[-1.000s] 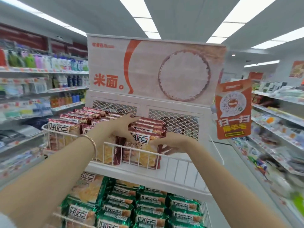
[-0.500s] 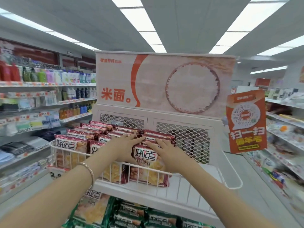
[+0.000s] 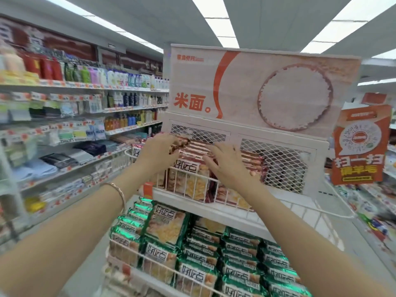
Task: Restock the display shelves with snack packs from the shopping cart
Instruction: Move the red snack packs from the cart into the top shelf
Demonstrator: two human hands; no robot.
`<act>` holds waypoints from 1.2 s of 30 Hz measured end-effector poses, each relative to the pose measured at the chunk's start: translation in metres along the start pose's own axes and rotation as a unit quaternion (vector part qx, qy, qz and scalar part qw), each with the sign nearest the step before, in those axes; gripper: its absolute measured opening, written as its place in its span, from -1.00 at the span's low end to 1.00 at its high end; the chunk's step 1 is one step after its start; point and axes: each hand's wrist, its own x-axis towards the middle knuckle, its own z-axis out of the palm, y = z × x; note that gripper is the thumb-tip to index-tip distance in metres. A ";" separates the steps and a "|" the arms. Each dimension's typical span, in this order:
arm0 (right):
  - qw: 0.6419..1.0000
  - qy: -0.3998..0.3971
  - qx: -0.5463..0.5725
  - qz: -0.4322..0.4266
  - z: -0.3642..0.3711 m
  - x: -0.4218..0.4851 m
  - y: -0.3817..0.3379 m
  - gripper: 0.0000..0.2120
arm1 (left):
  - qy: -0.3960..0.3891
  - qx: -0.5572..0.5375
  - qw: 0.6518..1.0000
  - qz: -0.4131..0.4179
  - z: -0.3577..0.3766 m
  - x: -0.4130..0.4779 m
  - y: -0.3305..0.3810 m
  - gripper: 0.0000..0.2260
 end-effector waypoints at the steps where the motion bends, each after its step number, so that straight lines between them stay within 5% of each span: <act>1: 1.000 0.009 0.002 -0.019 0.010 0.004 -0.023 -0.52 | 0.007 0.012 1.000 -0.023 -0.008 -0.011 -0.025 -0.78; 5: 0.995 0.031 0.044 -0.085 0.066 0.015 -0.120 -0.64 | -0.002 0.062 0.993 -0.098 -0.040 -0.078 -0.128 -0.86; 9: 0.987 -0.001 0.090 -0.134 0.149 0.014 -0.217 -0.68 | -0.104 0.097 0.972 -0.189 -0.061 -0.168 -0.234 -0.81; 15: 0.957 -0.195 0.141 -0.160 0.278 -0.025 -0.349 -0.63 | -0.253 0.104 0.910 -0.312 -0.070 -0.300 -0.327 -0.75; 22: 0.870 -0.439 0.119 -0.191 0.397 -0.099 -0.428 -0.62 | -0.345 0.044 0.820 -0.455 -0.031 -0.416 -0.385 -0.83; 26: 0.817 -0.540 0.108 -0.170 0.460 -0.128 -0.440 -0.59 | -0.340 0.010 0.780 -0.526 0.001 -0.462 -0.415 -0.90; 32: 0.758 -0.627 0.133 -0.125 0.542 -0.155 -0.457 -0.58 | -0.275 -0.036 0.693 -0.665 0.040 -0.522 -0.453 -0.74; 36: 0.744 -0.645 0.151 -0.089 0.588 -0.162 -0.492 -0.61 | -0.192 -0.097 0.630 -0.747 0.064 -0.547 -0.464 -0.74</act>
